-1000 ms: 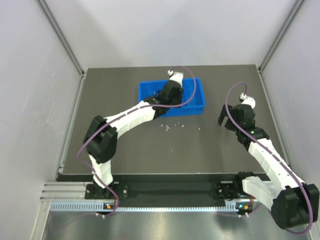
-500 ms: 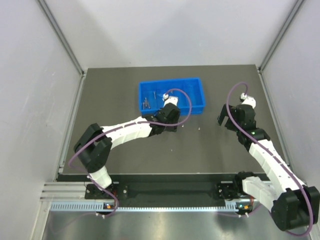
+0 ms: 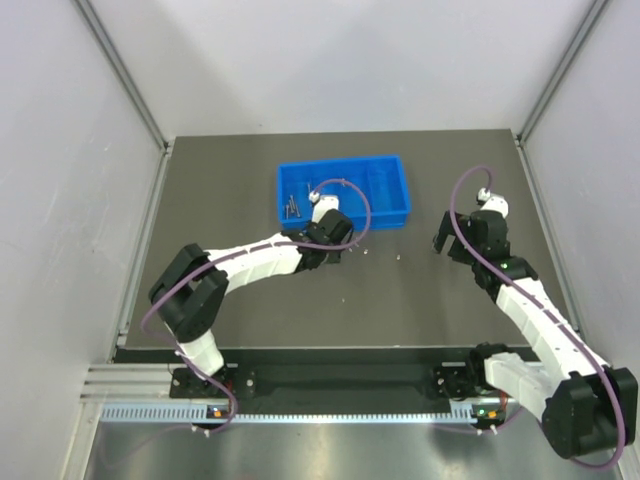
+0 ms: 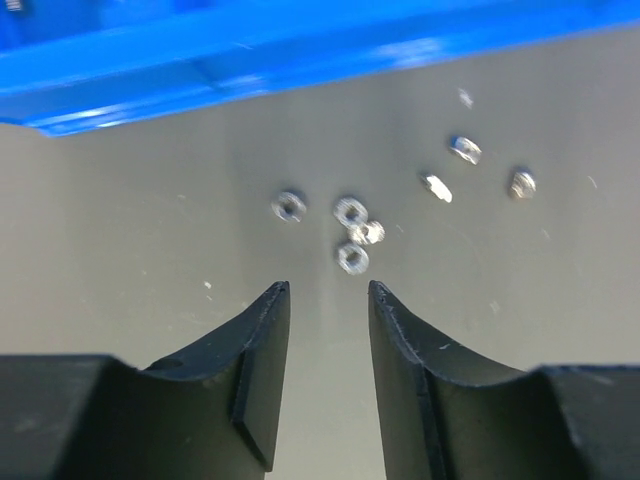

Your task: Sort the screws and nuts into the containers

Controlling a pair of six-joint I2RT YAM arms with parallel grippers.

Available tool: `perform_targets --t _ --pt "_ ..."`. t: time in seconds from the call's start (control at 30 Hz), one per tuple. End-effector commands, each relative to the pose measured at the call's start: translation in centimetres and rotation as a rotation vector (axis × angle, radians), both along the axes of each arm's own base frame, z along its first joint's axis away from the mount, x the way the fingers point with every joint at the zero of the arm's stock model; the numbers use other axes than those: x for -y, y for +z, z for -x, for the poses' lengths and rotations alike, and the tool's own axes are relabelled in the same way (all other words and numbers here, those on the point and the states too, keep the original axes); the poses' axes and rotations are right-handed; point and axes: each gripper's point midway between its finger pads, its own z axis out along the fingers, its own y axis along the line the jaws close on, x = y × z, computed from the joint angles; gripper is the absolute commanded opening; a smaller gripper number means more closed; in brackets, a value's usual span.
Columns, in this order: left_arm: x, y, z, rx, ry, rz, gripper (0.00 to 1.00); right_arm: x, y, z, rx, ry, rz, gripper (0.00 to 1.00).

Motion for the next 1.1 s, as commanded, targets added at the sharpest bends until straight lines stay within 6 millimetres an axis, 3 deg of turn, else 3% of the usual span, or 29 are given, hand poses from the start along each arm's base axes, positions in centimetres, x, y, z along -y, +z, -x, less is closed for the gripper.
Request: perform_targets --t 0.0,0.17,0.5,0.77,1.07 --pt "-1.7 -0.2 -2.0 0.040 0.136 0.033 0.41 0.2 0.3 -0.5 0.022 -0.005 -0.001 1.00" --pt "-1.4 -0.1 -3.0 0.071 0.151 0.046 0.41 0.2 0.1 -0.6 0.016 -0.004 0.002 1.00" --pt "-1.3 -3.2 -3.4 0.032 0.142 -0.023 0.42 0.2 -0.2 -0.7 0.006 -0.005 0.005 1.00" --pt "-1.3 -3.5 -4.3 0.044 0.146 -0.029 0.43 0.1 -0.5 -0.9 -0.008 0.000 0.006 1.00" --pt "-1.5 -5.3 -4.3 0.014 0.152 -0.055 0.40 0.3 -0.4 -0.9 -0.009 -0.007 0.012 1.00"
